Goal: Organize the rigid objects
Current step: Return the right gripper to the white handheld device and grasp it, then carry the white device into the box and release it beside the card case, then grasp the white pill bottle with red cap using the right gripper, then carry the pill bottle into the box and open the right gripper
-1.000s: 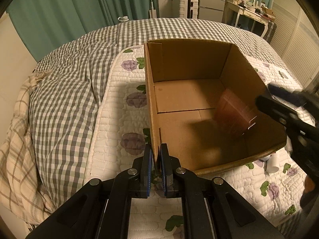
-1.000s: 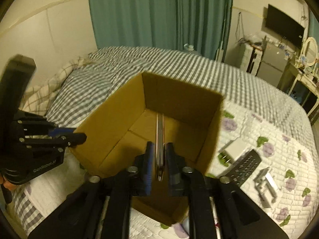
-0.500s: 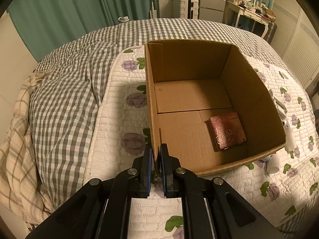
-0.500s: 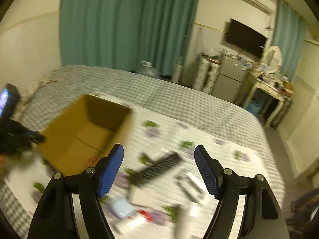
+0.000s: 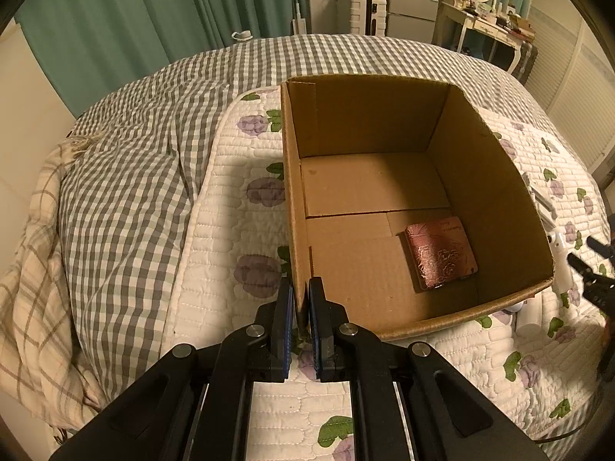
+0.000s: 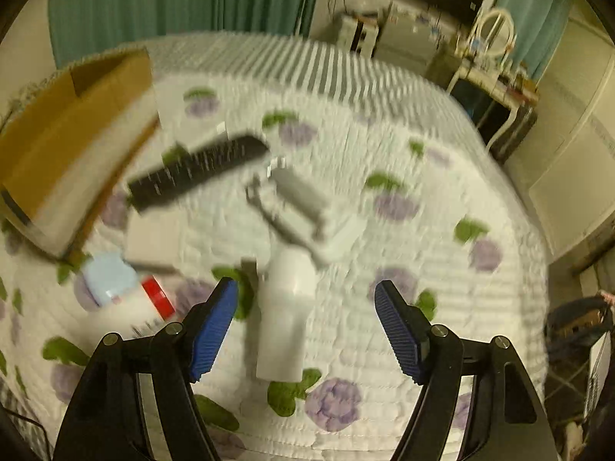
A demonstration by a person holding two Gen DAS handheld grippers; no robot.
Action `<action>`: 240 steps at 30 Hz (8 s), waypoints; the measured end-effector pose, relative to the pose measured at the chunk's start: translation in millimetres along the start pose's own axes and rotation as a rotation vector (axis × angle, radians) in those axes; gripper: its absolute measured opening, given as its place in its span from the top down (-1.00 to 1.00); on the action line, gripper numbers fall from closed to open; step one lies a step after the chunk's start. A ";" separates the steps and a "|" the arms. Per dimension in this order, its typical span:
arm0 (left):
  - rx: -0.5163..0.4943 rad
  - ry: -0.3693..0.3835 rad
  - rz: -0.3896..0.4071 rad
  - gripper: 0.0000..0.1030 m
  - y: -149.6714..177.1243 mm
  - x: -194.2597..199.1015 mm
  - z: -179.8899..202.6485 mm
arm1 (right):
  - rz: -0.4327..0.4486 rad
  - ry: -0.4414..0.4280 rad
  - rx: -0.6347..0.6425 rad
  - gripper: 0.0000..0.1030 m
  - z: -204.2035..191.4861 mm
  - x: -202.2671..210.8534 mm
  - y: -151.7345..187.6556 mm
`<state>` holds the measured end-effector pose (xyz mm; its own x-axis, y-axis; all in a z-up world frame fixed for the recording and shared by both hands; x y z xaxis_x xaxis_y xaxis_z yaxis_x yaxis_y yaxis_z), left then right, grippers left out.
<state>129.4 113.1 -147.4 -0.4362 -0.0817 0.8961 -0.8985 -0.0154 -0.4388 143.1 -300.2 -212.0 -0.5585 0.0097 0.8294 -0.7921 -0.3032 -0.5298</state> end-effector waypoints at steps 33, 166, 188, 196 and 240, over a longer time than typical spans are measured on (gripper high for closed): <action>-0.001 -0.015 0.004 0.84 1.8 0.0 3.1 | -0.087 -0.058 -0.035 0.28 -4.4 -32.4 19.0; -0.009 0.012 0.013 0.84 4.3 -0.1 -1.0 | -0.176 -0.190 0.019 0.16 -118.8 -17.9 20.8; -0.003 0.020 0.013 0.84 4.9 -1.9 -0.9 | 0.136 -0.190 0.084 0.26 -114.2 90.7 -63.0; -0.001 0.024 0.014 0.84 4.0 -4.5 -0.4 | 0.297 -0.215 0.166 0.27 -150.8 135.4 -137.7; 0.007 0.011 0.006 0.84 4.0 -1.9 1.6 | 0.315 -0.177 0.249 -0.71 -187.0 103.4 -155.0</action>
<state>126.7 111.6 -151.0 -0.4421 -0.0712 0.8941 -0.8955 -0.0214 -0.4445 162.1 -74.0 -77.2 -0.6950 -0.2772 0.6634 -0.4945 -0.4855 -0.7209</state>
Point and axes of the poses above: each gripper's, at about its wrist camera, not at the fingertips, and x roughly against the way its jaws point, z to its right, y to its underside, the point moved 8 cm from there along -x, roughly the way its jaws point, and after that the axes turned 1 degree about y, right-handed, at the moved point
